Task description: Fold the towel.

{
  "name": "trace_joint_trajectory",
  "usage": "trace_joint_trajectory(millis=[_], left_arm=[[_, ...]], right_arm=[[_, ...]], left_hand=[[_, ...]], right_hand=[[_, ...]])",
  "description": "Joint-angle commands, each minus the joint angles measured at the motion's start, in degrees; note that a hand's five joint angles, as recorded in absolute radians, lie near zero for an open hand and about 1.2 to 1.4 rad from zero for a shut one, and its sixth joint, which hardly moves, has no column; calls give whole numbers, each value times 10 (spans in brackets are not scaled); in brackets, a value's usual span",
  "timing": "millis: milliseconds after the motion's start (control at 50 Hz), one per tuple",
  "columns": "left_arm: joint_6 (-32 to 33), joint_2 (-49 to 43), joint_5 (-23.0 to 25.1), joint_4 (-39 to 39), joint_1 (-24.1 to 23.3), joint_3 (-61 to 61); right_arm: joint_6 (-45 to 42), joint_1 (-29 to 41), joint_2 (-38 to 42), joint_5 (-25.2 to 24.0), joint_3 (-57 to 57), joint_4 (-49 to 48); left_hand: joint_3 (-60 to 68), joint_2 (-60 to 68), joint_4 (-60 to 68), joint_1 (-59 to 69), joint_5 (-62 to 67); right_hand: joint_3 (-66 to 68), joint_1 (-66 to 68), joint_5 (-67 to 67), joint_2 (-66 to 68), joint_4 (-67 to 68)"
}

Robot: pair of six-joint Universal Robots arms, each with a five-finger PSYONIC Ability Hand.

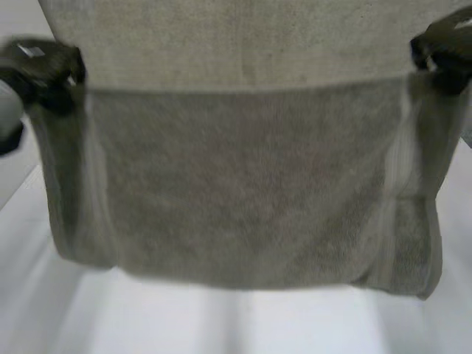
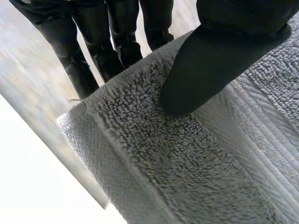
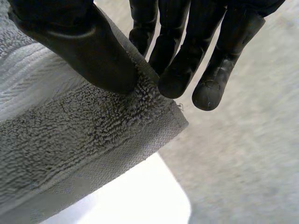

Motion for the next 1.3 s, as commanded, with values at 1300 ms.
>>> trace_joint_trajectory(millis=[1300], left_arm=[[114, -255, -19, 341, -50, -157]], right_arm=[[-78, 56, 147, 78, 239, -291]], left_hand=[[103, 102, 102, 115, 109]], right_hand=[[32, 34, 29, 41, 31]])
